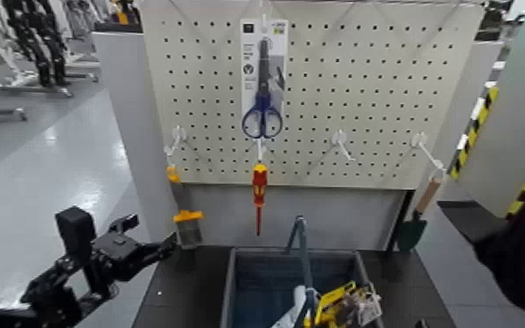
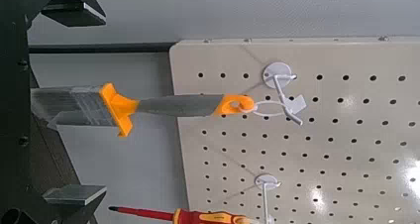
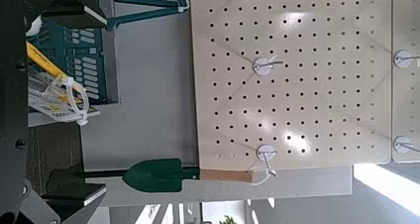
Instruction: Put the yellow paint brush into the crate.
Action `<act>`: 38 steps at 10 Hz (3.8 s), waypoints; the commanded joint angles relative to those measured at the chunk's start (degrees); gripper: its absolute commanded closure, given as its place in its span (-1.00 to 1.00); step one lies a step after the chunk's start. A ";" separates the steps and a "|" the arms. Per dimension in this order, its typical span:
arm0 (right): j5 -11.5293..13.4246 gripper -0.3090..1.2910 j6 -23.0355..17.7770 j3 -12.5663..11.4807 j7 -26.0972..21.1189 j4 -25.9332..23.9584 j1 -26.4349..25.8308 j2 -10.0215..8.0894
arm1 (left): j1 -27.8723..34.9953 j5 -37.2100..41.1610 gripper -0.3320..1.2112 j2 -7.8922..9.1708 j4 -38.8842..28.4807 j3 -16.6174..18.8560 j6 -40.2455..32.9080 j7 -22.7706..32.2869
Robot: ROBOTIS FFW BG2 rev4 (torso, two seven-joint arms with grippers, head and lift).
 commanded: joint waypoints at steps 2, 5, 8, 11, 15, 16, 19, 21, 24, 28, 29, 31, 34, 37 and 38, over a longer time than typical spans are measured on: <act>0.00 -0.45 0.00 0.10 0.00 0.01 -0.11 0.00 | -5.81 1.86 -0.43 3.09 4.03 -2.61 2.14 -3.08; 0.00 -0.45 0.00 0.18 0.00 0.01 -0.11 0.00 | -10.38 3.62 -0.43 5.11 7.63 -5.16 2.93 -5.46; 0.00 -0.45 0.09 0.27 0.00 0.09 -0.20 0.00 | -15.30 4.67 -0.43 6.43 11.41 -8.67 3.02 -8.01; 0.00 -0.45 0.09 0.45 0.00 0.09 -0.37 0.00 | -19.78 5.82 -0.42 6.96 15.63 -12.63 2.67 -10.82; -0.09 -0.45 0.09 0.80 0.09 0.27 -0.64 0.00 | -25.93 8.45 -0.42 6.52 21.61 -17.20 1.26 -14.33; -0.09 -0.45 0.09 0.80 0.09 0.27 -0.72 0.00 | -26.81 8.63 -0.42 6.17 22.75 -18.08 1.08 -15.04; -0.09 -0.44 0.09 0.89 0.17 0.36 -0.81 -0.09 | -28.48 9.77 -0.40 5.64 24.95 -19.66 0.82 -15.92; -0.18 -0.44 0.09 0.80 0.17 0.36 -0.72 -0.09 | -28.39 9.42 0.47 5.37 24.95 -19.48 0.91 -15.74; -0.27 -0.44 0.00 0.71 0.17 0.27 -0.64 -0.09 | -27.60 9.42 0.89 5.29 24.42 -18.69 1.00 -15.13; -0.27 -0.44 -0.18 0.53 0.17 0.36 -0.64 -0.09 | -26.72 9.16 0.89 5.20 23.80 -18.16 1.17 -15.13; -0.27 -0.44 -0.18 0.53 0.17 0.44 -0.64 -0.09 | -26.64 9.16 0.89 5.20 23.72 -18.08 1.17 -15.13; -0.27 -0.44 -0.18 0.53 0.17 0.44 -0.72 -0.18 | -26.46 8.98 0.89 5.20 23.19 -17.90 1.17 -15.13; -0.27 -0.44 -0.26 0.53 0.17 0.53 -0.72 -0.18 | -24.35 8.81 0.89 5.02 18.62 -16.23 3.11 -15.13; -0.35 -0.44 -0.26 0.53 0.17 0.53 -0.72 -0.18 | -19.69 8.28 0.89 3.88 11.06 -12.01 5.65 -14.42; -0.35 -0.44 -0.26 0.53 0.17 0.53 -0.72 -0.18 | -18.20 8.10 0.89 3.26 8.86 -10.61 6.27 -14.25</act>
